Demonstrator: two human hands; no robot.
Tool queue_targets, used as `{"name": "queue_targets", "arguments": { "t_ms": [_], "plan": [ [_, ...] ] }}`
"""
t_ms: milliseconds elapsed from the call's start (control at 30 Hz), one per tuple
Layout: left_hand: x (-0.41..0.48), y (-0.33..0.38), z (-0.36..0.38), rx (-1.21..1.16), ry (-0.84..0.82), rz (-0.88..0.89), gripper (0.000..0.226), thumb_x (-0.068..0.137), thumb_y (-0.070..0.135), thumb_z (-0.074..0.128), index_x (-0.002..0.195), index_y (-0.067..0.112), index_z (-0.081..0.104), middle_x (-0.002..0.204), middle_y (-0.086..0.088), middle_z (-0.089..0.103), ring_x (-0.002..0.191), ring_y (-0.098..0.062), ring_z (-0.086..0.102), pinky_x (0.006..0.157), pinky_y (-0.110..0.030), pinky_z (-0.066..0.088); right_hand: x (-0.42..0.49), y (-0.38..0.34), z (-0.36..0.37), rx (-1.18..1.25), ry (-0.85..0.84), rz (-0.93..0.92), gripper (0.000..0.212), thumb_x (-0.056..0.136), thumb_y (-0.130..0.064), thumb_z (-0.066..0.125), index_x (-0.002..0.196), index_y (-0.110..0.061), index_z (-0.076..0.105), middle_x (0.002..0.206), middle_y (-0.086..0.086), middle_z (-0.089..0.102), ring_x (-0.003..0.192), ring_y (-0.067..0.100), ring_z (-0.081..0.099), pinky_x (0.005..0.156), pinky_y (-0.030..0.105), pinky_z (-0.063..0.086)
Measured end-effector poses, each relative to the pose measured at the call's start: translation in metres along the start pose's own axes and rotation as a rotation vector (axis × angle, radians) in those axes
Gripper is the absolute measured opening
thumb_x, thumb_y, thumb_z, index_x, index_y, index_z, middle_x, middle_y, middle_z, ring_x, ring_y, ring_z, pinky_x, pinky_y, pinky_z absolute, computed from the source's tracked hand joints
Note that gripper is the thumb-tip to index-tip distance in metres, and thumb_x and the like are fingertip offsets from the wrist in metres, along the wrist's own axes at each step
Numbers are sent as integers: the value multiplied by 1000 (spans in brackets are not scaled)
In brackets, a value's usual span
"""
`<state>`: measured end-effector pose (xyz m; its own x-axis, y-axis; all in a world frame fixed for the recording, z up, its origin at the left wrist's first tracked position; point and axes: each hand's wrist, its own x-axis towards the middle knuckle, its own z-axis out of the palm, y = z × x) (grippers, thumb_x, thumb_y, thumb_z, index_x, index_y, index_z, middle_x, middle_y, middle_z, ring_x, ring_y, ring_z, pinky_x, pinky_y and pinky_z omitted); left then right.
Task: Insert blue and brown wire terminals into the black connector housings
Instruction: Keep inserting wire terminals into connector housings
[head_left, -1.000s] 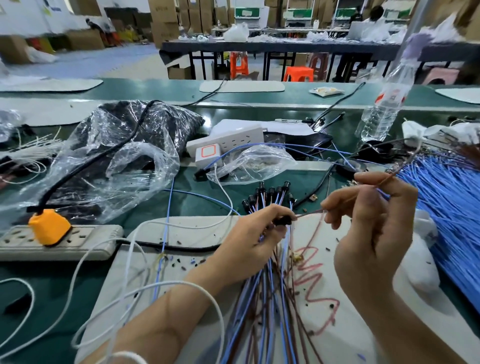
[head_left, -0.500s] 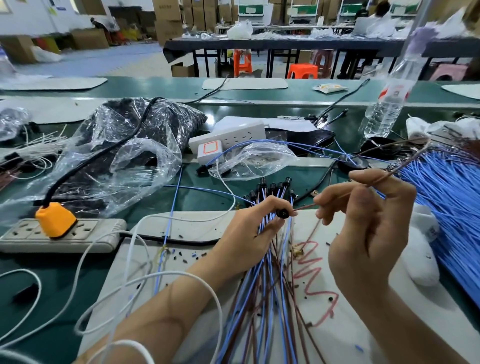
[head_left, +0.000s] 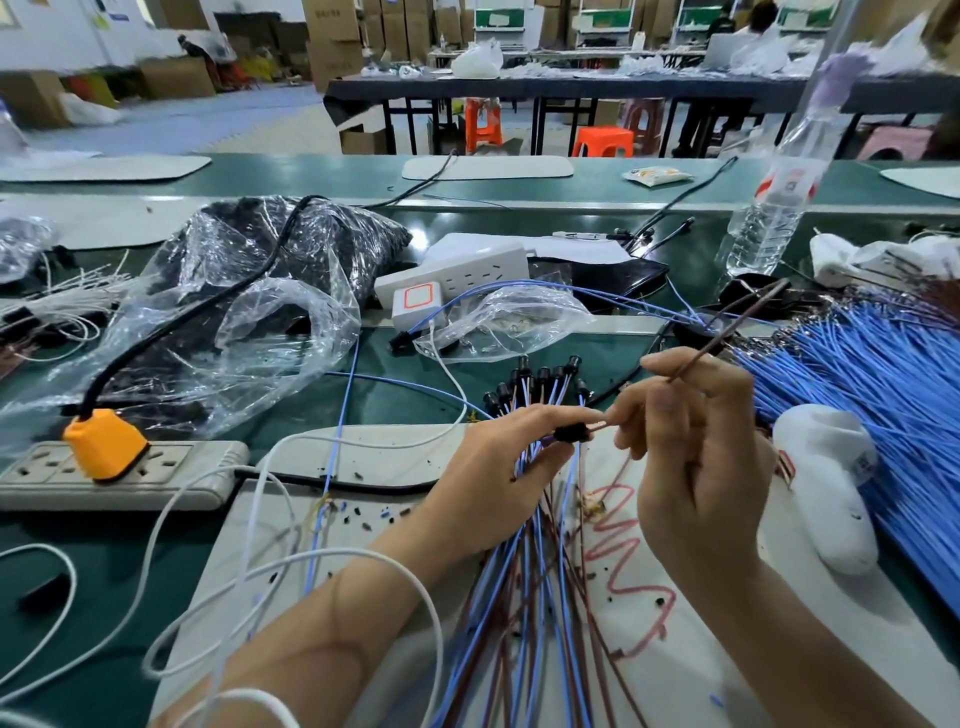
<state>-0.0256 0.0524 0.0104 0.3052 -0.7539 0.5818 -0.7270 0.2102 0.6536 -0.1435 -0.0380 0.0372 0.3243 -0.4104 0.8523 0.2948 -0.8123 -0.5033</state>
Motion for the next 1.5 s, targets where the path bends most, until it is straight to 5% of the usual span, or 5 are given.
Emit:
{"name": "queue_targets", "arguments": {
  "t_ms": [400,833,1167,1300,1500],
  "plan": [
    [4,4,-4,98,145,37,24,84,10,64,107,7,68,93,24,56,87,-14,57,80,-24,47,-2,8,8,27,-147,301,11,93,-10,57,89,-11,68,92,2,60,74,12,62,63,20,51],
    [6,3,-5,-323,160,-226,15,83,15,61,97,19,60,84,-9,64,76,-17,62,74,-36,51,-4,13,8,231,-341,618,39,82,-6,72,96,-41,64,75,-4,67,61,15,62,61,31,52],
    [10,2,-11,-696,176,-360,21,81,18,58,99,8,61,68,6,67,66,-3,60,66,-13,47,-4,5,11,363,-386,776,10,82,-10,69,72,-7,70,56,1,63,48,6,51,49,15,41],
    [10,1,-13,-888,147,-489,23,79,19,59,99,7,64,71,2,65,65,-8,59,64,-17,49,0,1,7,497,-558,891,20,84,-12,69,64,-10,69,50,0,54,40,5,39,41,12,28],
    [21,-5,-36,-1365,317,-688,25,78,18,54,99,10,66,71,0,64,63,-10,60,65,-21,53,9,-5,-10,858,-1282,973,11,84,-19,67,78,-16,75,63,-1,67,37,2,44,34,12,29]
  ]
}}
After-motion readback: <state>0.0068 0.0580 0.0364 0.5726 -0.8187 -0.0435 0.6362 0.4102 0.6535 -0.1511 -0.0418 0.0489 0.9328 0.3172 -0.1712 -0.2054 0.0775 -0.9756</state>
